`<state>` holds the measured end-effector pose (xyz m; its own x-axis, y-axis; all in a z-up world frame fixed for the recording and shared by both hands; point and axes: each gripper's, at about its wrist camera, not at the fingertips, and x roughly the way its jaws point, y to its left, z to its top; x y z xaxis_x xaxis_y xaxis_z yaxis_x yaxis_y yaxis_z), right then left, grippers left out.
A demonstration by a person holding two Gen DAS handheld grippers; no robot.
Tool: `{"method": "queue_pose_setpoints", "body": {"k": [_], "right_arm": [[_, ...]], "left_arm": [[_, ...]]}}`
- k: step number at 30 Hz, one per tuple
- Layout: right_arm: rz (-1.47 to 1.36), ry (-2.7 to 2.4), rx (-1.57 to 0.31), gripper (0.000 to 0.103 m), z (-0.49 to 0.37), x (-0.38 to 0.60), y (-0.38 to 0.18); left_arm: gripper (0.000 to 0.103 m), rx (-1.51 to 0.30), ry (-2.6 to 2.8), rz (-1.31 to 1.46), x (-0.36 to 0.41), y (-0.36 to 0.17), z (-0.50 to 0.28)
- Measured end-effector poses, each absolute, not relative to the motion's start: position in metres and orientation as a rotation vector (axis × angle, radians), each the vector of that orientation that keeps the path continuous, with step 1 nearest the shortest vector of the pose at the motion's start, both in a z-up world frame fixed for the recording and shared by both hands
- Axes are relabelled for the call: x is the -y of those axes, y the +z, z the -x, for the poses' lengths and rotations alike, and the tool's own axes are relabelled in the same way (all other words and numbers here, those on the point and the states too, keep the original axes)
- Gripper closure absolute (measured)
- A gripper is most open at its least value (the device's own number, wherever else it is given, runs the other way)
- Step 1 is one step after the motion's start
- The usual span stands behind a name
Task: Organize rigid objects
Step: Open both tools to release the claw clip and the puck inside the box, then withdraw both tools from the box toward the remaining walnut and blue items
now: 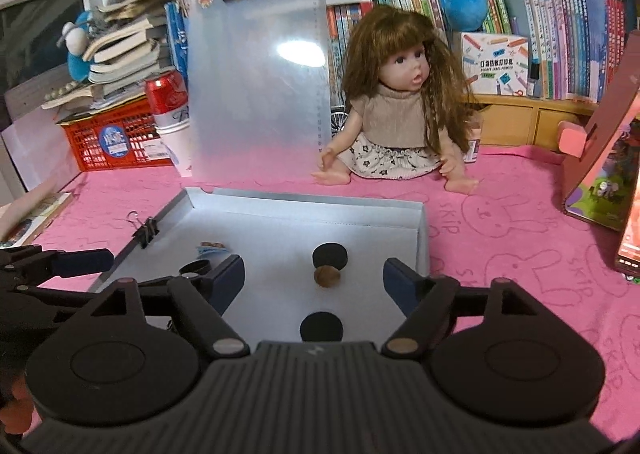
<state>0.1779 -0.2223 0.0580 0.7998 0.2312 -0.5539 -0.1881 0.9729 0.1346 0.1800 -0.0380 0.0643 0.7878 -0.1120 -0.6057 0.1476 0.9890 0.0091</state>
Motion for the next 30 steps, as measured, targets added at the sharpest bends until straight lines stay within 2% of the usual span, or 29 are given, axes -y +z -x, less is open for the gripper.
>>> {"method": "queue_pose_setpoints", "body": {"k": [13, 30], "right_arm": [[-0.058, 0.245, -0.548, 0.015, -0.132, 0.228, 0.069], [-0.042, 0.276, -0.541, 0.014, -0.088, 0.225, 0.058]], "left_arm": [[0.025, -0.626, -0.179, -0.049, 0.036, 0.078, -0.132], [0.025, -0.630, -0.166, -0.013, 0.015, 0.068, -0.086]]}}
